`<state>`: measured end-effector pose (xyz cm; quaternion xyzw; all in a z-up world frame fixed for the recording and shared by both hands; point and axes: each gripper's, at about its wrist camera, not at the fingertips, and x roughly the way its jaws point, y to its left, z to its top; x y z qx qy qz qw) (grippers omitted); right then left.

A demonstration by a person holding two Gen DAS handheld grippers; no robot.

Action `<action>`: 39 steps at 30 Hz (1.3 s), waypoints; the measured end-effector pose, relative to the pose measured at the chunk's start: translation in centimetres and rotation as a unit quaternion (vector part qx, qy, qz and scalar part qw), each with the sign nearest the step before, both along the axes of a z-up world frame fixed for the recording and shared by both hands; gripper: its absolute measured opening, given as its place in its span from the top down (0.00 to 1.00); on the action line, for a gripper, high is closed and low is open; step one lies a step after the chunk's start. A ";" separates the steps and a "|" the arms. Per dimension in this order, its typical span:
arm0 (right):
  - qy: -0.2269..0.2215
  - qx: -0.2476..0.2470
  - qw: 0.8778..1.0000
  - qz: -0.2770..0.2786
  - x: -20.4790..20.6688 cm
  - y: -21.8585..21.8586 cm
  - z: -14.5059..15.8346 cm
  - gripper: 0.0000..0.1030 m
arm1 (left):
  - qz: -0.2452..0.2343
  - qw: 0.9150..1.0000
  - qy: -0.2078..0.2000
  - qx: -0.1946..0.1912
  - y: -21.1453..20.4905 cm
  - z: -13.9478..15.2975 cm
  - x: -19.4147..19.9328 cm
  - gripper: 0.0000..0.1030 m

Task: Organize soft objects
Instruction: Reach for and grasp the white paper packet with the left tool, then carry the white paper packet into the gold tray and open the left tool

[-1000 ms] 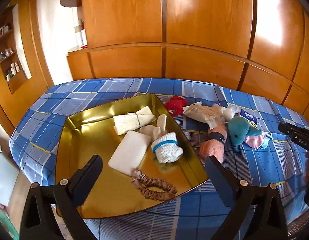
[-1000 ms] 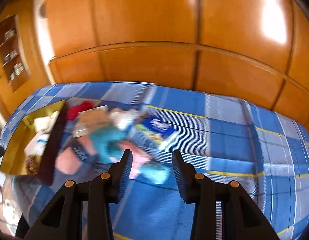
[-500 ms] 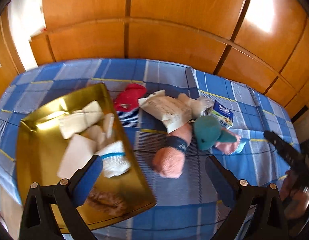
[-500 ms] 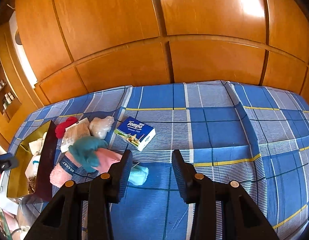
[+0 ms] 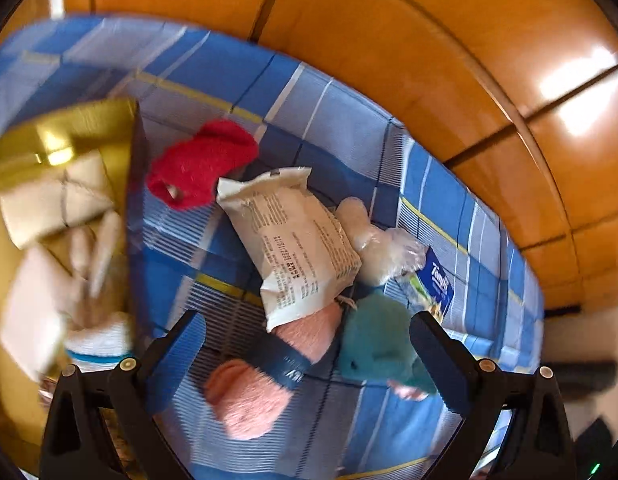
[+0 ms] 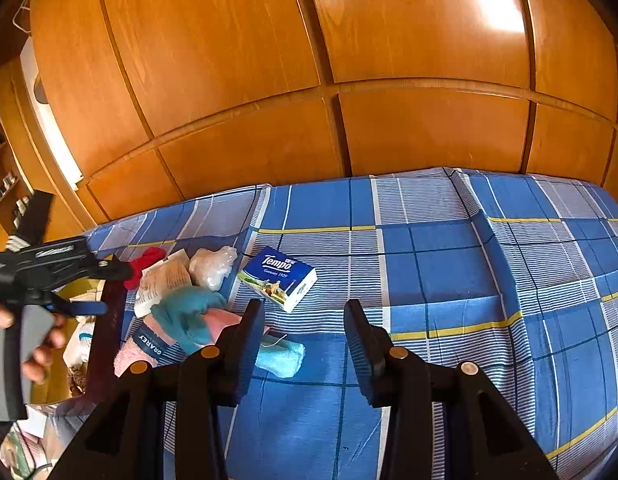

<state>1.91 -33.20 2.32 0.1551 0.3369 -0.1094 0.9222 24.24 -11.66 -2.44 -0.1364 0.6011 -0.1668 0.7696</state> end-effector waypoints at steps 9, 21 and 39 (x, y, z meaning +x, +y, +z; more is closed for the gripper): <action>-0.008 0.023 1.000 -0.013 -0.4 -1.0 0.4 0.60 | 0.042 0.998 0.052 -0.020 -0.6 -2.8 1.6 0.02; -0.010 0.040 0.999 -0.015 -0.6 -1.4 0.5 0.60 | 0.039 0.998 0.038 -0.002 -2.4 -3.9 3.7 0.32; 0.007 0.031 0.999 -0.004 -0.1 -1.0 -0.4 0.60 | -0.070 0.991 -0.109 0.036 -3.7 -0.7 1.1 0.80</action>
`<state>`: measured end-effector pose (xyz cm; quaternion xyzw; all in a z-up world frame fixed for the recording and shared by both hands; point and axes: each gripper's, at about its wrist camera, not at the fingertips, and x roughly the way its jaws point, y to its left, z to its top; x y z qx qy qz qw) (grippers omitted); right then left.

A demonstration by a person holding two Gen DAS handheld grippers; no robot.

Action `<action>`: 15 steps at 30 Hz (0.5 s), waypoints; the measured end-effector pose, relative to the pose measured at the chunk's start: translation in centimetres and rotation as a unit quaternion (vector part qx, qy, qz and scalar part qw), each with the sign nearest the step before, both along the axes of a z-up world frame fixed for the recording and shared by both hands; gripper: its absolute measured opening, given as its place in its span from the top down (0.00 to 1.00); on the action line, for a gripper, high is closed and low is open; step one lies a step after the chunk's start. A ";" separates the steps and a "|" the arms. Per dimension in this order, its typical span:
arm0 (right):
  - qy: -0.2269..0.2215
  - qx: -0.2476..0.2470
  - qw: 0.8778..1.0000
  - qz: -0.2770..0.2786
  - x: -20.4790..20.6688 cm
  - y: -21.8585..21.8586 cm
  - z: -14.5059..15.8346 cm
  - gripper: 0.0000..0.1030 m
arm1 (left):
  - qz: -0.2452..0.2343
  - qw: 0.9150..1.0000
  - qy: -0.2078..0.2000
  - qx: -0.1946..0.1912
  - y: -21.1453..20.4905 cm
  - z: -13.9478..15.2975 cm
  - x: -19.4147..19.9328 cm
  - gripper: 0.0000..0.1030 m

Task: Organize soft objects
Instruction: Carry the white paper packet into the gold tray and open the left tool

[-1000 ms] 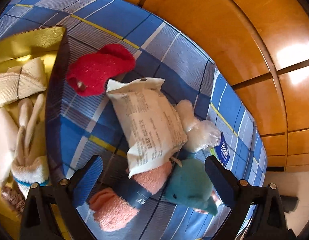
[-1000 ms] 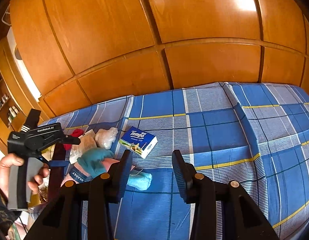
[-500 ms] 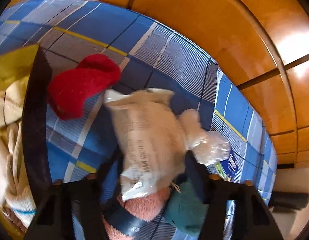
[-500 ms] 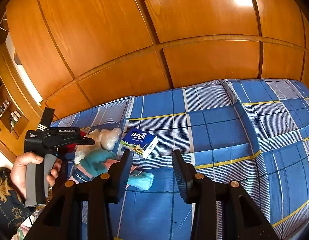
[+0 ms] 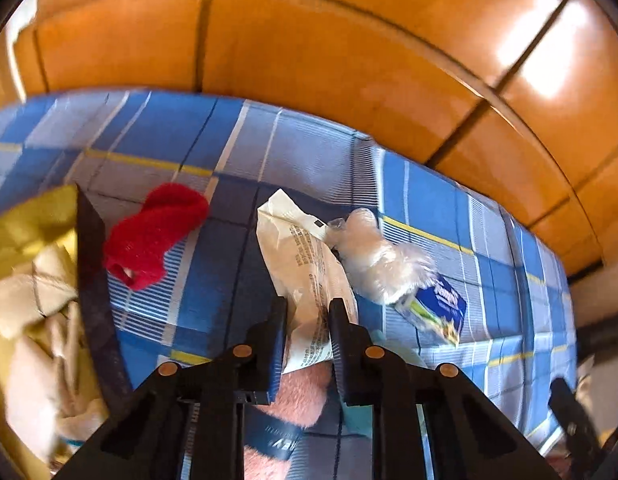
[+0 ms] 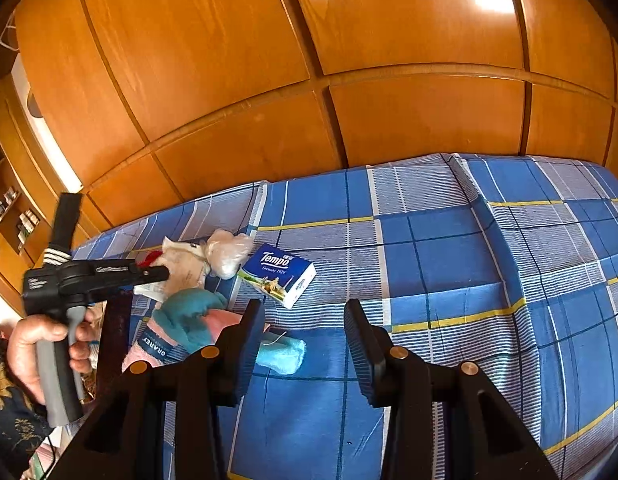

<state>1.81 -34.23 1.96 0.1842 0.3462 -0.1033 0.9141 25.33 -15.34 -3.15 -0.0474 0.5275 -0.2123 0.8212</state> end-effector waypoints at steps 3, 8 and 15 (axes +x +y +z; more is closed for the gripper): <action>0.004 -0.002 1.000 0.004 0.2 0.2 -0.2 0.60 | -0.025 0.999 -0.032 0.013 0.0 1.2 -1.3 0.81; 0.011 -0.007 1.000 0.008 0.4 0.4 -0.6 0.60 | -0.050 0.995 -0.086 0.013 1.0 3.9 -3.8 0.81; 0.005 -0.002 0.998 0.056 0.9 1.8 -0.9 0.60 | -0.055 0.994 -0.100 -0.004 4.1 6.0 -6.7 0.81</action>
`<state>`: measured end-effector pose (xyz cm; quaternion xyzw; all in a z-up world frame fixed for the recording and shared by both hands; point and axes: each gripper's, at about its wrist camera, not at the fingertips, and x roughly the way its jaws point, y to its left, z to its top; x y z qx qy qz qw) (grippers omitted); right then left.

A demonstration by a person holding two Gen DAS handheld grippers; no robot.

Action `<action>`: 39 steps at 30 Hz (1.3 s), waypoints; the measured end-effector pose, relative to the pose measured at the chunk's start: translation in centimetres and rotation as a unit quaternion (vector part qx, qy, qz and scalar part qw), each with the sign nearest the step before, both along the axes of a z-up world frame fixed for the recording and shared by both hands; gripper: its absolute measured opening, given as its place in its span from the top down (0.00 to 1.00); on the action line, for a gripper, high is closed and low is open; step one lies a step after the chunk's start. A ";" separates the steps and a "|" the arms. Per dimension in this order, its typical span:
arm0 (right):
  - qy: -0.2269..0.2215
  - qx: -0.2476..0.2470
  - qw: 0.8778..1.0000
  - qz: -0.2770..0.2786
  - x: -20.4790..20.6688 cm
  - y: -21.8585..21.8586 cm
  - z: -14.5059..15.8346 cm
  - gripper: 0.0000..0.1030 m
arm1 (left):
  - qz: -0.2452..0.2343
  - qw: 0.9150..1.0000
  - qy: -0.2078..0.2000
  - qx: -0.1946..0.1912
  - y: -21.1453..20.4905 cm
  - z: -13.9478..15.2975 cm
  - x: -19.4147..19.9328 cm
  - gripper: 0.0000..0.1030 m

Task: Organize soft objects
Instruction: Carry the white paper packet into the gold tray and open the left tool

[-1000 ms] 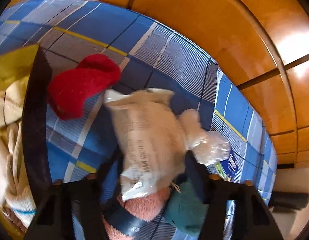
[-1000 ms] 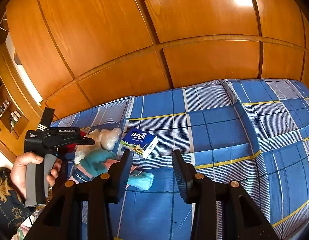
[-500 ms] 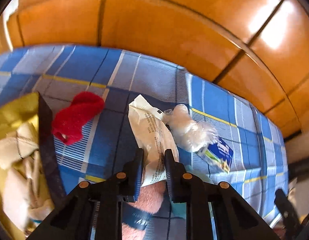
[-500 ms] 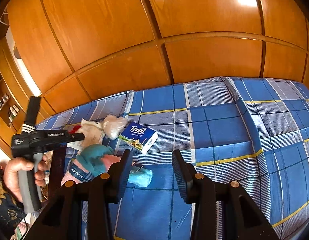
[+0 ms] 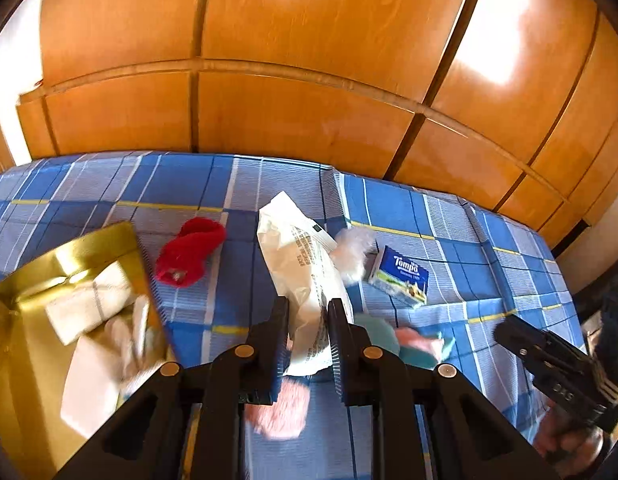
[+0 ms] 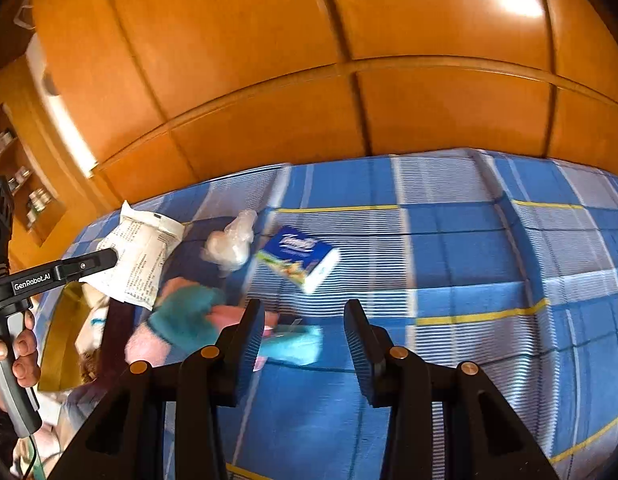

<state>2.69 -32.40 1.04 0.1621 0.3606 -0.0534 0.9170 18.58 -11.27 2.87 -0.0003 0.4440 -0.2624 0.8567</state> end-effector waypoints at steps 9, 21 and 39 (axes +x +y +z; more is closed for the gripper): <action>0.016 -0.071 0.990 0.119 1.2 6.1 -1.4 0.58 | 0.026 0.999 -0.002 -0.031 6.8 1.1 -3.4 0.81; 0.054 -0.202 0.962 0.175 4.1 10.1 -3.7 0.36 | 0.124 0.991 0.004 -0.055 18.5 0.7 -5.3 0.81; 0.080 -0.222 0.952 0.193 5.6 10.8 -5.8 0.77 | 0.227 0.972 0.050 -0.013 26.3 -3.4 0.2 0.81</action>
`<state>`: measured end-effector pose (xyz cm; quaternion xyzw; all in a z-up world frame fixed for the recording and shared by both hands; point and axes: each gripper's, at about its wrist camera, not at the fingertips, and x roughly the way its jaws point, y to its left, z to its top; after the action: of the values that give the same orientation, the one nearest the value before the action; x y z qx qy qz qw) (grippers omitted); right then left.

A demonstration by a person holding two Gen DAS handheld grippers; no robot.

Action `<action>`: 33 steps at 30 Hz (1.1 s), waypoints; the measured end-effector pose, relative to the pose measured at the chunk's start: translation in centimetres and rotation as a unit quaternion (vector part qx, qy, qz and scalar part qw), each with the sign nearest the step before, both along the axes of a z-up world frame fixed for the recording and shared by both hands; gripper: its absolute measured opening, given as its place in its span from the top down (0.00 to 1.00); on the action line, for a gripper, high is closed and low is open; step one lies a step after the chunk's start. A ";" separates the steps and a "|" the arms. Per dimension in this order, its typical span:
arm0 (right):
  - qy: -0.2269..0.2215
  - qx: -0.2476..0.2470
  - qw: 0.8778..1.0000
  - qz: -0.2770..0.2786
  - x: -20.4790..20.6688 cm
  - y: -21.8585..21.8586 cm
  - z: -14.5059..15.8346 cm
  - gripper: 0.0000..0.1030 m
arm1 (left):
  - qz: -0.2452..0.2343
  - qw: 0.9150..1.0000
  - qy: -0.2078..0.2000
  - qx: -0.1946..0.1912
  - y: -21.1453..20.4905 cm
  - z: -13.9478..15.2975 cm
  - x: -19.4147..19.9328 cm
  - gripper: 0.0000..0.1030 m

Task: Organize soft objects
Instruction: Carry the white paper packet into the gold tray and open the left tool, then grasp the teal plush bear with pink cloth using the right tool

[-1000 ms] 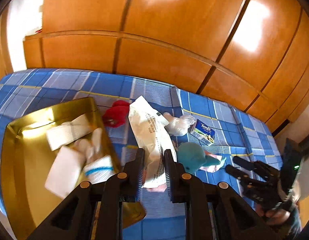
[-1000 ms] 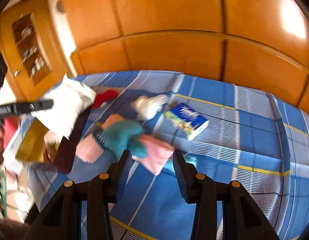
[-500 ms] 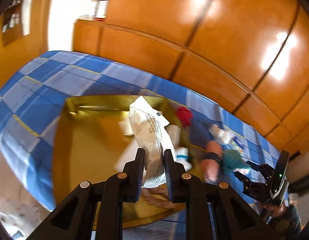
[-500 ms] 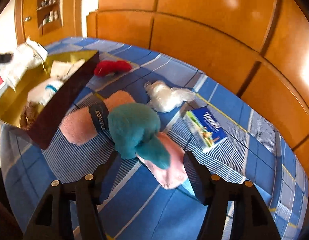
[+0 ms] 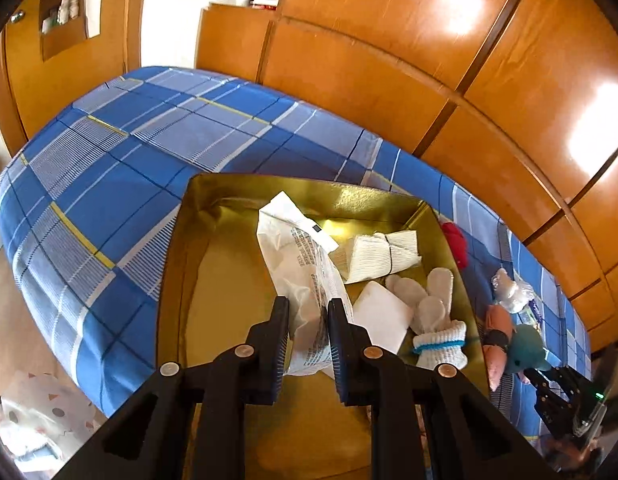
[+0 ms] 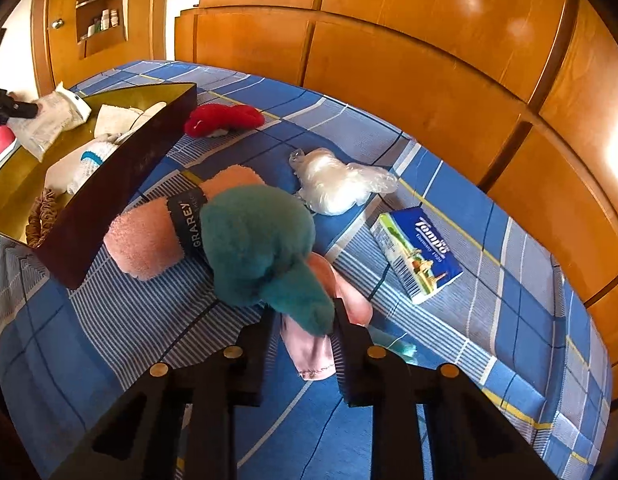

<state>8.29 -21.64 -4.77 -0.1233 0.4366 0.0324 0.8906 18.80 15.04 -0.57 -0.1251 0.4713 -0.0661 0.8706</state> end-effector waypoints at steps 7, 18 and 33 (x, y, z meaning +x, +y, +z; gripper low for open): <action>-0.001 0.004 1.000 -0.003 0.0 0.0 -0.1 0.77 | -0.003 1.000 0.025 0.010 -0.5 -1.9 3.0 0.81; -0.002 0.005 1.000 -0.004 0.0 0.0 -0.2 0.77 | -0.006 0.998 0.054 0.019 -0.5 -4.1 5.8 0.78; 0.000 0.003 1.000 -0.007 0.1 -0.1 -0.3 0.77 | 0.036 0.997 0.051 0.053 0.5 -4.3 4.6 0.50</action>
<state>8.38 -21.70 -5.07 -0.1182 0.4373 0.0277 0.8911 23.44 15.53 -4.84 -0.0990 0.5133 -0.0030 0.8525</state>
